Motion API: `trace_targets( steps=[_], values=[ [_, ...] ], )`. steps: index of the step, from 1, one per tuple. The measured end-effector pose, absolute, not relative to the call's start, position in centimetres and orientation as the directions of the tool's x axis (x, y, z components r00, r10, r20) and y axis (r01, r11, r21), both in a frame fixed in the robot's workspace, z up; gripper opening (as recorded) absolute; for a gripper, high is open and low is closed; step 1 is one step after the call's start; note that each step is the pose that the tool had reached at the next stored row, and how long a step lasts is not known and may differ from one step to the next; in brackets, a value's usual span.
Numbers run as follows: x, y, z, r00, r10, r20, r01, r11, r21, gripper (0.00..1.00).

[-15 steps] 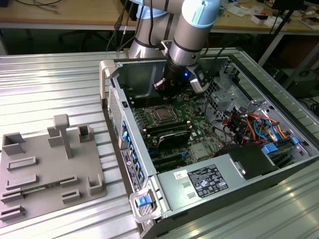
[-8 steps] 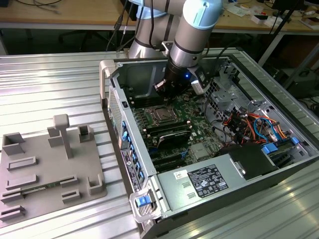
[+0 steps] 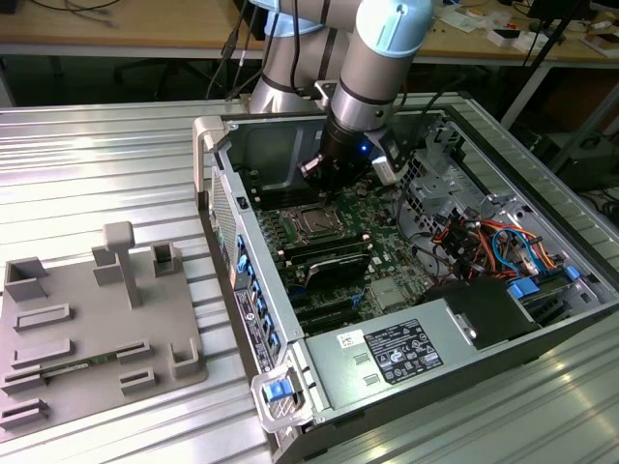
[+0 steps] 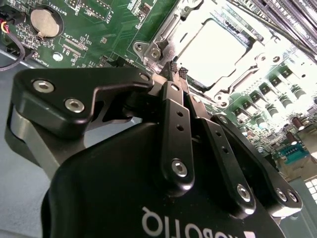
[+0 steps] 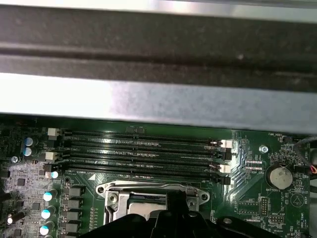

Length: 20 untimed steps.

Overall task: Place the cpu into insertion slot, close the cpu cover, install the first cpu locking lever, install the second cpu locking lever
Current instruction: 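Install the second cpu locking lever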

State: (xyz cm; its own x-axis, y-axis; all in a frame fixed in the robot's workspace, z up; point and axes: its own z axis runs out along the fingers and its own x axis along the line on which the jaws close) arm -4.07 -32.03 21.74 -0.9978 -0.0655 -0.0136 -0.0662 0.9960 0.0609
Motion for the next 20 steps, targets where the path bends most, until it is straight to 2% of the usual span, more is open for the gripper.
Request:
trace_targets(
  steps=[10, 20],
  values=[
    [-4.1, -32.2, 22.7, -0.998, -0.066, -0.013, -0.066, 0.996, 0.060, 0.11],
    [-4.1, -34.3, 22.7, -0.998, -0.065, -0.013, -0.066, 0.996, 0.060, 0.11]
  ],
)
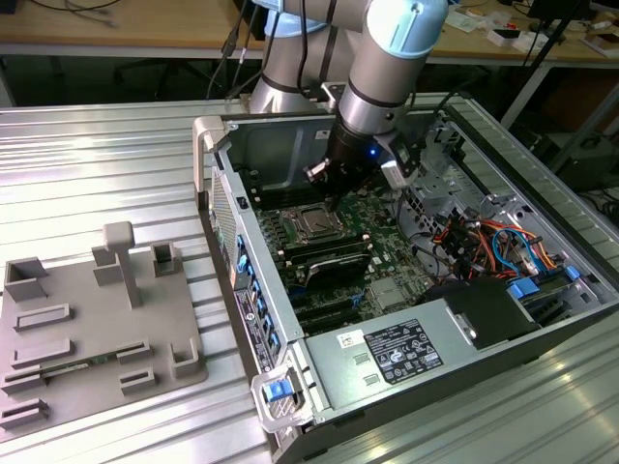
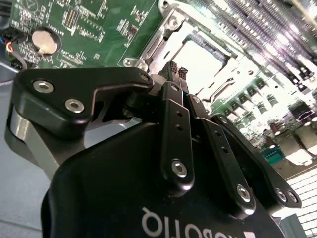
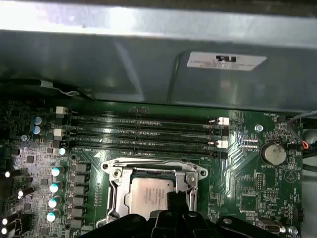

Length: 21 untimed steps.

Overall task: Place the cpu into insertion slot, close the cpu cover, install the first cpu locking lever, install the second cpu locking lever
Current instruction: 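Install the second cpu locking lever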

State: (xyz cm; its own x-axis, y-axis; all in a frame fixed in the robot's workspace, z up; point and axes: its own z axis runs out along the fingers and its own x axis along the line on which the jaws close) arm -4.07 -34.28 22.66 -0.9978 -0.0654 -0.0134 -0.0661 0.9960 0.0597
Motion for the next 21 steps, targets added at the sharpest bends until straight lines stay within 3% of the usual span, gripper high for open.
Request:
trace_targets(
  steps=[21],
  values=[
    [-3.0, -35.5, 24.0, -0.998, -0.066, -0.013, -0.066, 0.997, 0.047, 0.11]
  ],
)
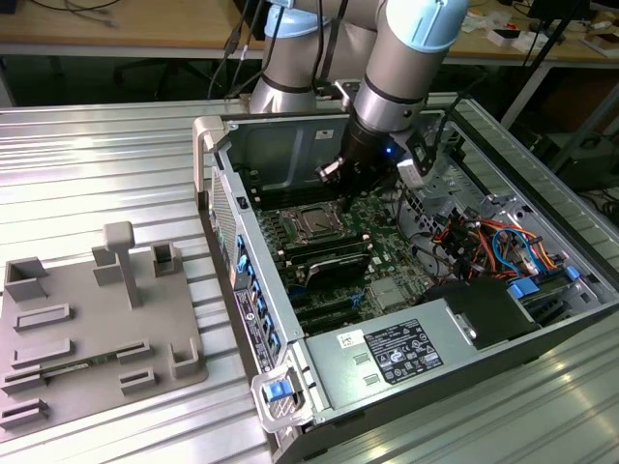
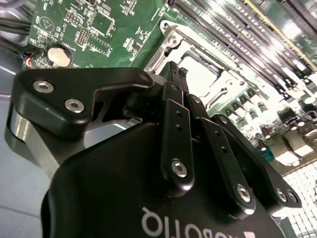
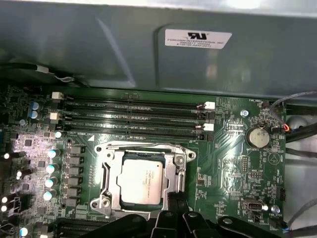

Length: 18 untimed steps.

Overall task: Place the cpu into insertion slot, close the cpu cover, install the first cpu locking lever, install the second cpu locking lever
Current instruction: 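Install the second cpu locking lever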

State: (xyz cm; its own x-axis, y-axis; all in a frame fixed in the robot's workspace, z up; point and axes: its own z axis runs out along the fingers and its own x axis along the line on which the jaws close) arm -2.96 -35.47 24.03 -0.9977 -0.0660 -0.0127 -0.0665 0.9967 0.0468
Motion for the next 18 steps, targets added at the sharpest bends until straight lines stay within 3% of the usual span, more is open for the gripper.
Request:
trace_targets(
  steps=[10, 18],
  values=[
    [-3.0, -38.1, 24.1, -0.998, -0.066, -0.012, -0.066, 0.997, 0.031, 0.11],
    [-3.0, -38.3, 24.1, -0.998, -0.066, -0.012, -0.066, 0.997, 0.031, 0.11]
  ],
)
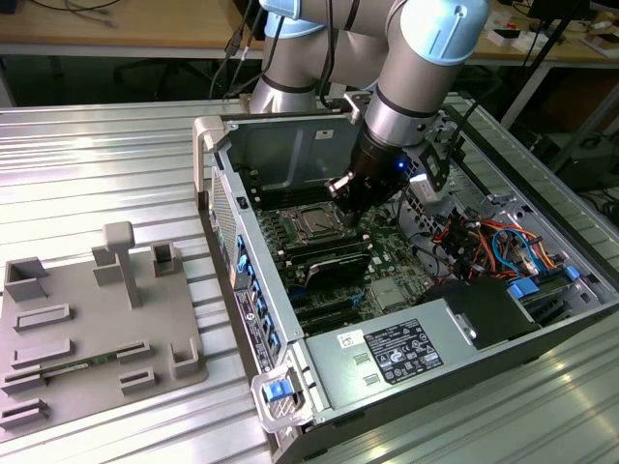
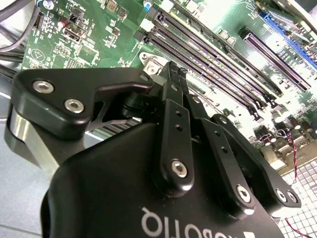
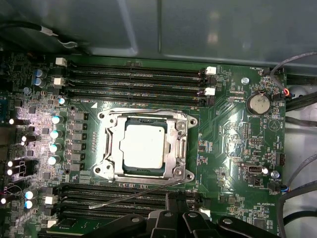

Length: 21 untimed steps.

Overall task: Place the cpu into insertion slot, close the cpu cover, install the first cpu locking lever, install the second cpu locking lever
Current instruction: 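Install the second cpu locking lever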

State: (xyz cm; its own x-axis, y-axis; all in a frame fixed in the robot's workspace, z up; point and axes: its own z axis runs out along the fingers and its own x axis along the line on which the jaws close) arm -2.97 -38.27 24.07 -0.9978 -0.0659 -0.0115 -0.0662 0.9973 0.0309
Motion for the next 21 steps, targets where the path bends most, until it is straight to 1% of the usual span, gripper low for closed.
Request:
trace_targets(
  steps=[7, 21],
  values=[
    [-3.0, -38.3, 24.1, -0.998, -0.066, -0.012, -0.066, 0.997, 0.031, 0.11],
    [-5.1, -38.3, 24.1, -0.998, -0.066, -0.012, -0.066, 0.997, 0.031, 0.11]
  ],
)
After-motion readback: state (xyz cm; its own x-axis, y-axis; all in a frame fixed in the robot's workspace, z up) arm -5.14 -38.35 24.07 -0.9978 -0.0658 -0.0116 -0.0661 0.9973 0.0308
